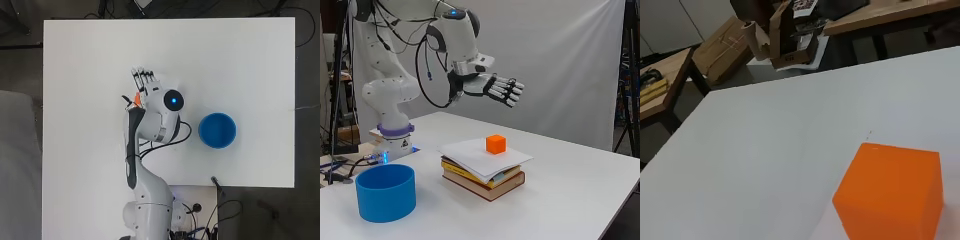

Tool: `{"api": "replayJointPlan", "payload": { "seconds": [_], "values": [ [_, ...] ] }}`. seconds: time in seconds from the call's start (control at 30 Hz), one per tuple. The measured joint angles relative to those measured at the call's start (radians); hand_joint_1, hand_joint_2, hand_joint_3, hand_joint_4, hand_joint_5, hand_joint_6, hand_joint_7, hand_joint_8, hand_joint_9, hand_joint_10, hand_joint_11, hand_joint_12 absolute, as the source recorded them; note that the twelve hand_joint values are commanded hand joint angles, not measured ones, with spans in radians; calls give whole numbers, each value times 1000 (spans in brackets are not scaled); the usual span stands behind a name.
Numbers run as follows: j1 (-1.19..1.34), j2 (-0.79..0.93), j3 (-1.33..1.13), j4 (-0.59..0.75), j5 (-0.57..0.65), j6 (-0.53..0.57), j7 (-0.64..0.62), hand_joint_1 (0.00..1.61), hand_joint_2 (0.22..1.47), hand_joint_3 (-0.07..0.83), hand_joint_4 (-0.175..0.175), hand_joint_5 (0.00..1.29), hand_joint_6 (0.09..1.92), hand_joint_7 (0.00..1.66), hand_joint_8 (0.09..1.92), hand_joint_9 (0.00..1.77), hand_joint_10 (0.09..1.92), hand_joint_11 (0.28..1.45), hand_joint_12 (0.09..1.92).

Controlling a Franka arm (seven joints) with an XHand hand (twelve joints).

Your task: Teleoperate dual arm-hand system to pick and place objects

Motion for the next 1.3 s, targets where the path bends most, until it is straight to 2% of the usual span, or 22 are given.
{"api": "replayJointPlan", "payload": {
  "seconds": [0.17, 0.23, 0.43, 0.63, 0.67, 0.7, 0.73, 0.77, 0.8, 0.83, 0.87, 0.9, 1.0, 1.07, 1.1, 1.13, 1.17, 1.23, 1.27, 1.3],
  "values": [
    [-1, -57, 53, -129, -147, 255, 80, 102, 876, -11, 81, 93, 87, 180, 87, 274, 87, 423, 87],
    [-1, -63, 75, -140, -210, 299, 110, 105, 880, -3, 88, 150, 87, 221, 87, 304, 87, 433, 87],
    [2, -40, 95, -154, -269, 168, 129, 129, 944, 7, 69, 268, 87, 319, 87, 388, 87, 472, 87],
    [2, 81, 69, -167, -208, 164, 102, 154, 957, 6, 41, 204, 87, 280, 87, 388, 87, 464, 87],
    [2, 104, 66, -167, -195, 165, 99, 184, 972, 6, 38, 229, 87, 323, 87, 435, 87, 474, 87],
    [2, 125, 63, -168, -182, 169, 95, 253, 1011, 8, 37, 339, 87, 445, 87, 557, 87, 530, 87],
    [1, 144, 60, -168, -167, 173, 89, 380, 1067, 4, 57, 520, 87, 627, 87, 726, 87, 635, 87],
    [1, 159, 55, -166, -149, 173, 76, 605, 1126, 2, 103, 653, 480, 756, 702, 899, 729, 732, 598],
    [0, 171, 49, -158, -129, 169, 61, 749, 1176, 6, 137, 706, 877, 912, 1248, 1118, 1264, 874, 1160],
    [0, 181, 42, -148, -108, 157, 42, 810, 1221, 10, 156, 699, 1163, 972, 1585, 1231, 1586, 944, 1524],
    [-1, 188, 35, -139, -82, 145, 16, 832, 1253, 11, 167, 680, 1334, 967, 1767, 1246, 1758, 940, 1721],
    [-1, 190, 28, -131, -49, 134, -20, 839, 1273, 10, 172, 664, 1427, 935, 1859, 1224, 1844, 910, 1816],
    [-2, 181, 12, -115, 27, 99, -129, 832, 1301, 6, 175, 627, 1522, 803, 1920, 1116, 1914, 820, 1879],
    [-3, 163, 6, -85, 37, 75, -167, 832, 1305, 3, 175, 622, 1531, 775, 1920, 1100, 1920, 819, 1893],
    [-3, 151, 2, -63, 36, 58, -169, 944, 1314, 4, 49, 602, 1475, 739, 1887, 1065, 1920, 799, 1888],
    [-4, 139, -1, -44, 34, 45, -164, 1017, 1320, 3, -12, 564, 1487, 725, 1767, 945, 1845, 703, 1742],
    [-5, 125, -1, -27, 28, 39, -158, 1053, 1326, 2, -33, 535, 1516, 717, 1675, 842, 1757, 627, 1564],
    [-6, 96, -1, 0, -8, 35, -132, 1082, 1328, 0, -43, 515, 1543, 716, 1589, 754, 1662, 566, 1354],
    [-7, 85, -1, 17, -34, 29, -111, 1096, 1328, 0, -69, 513, 1525, 717, 1604, 762, 1703, 569, 1382],
    [-9, 72, 0, 39, -65, 18, -88, 1115, 1328, 0, -112, 520, 1481, 715, 1648, 807, 1788, 598, 1500]
  ]
}}
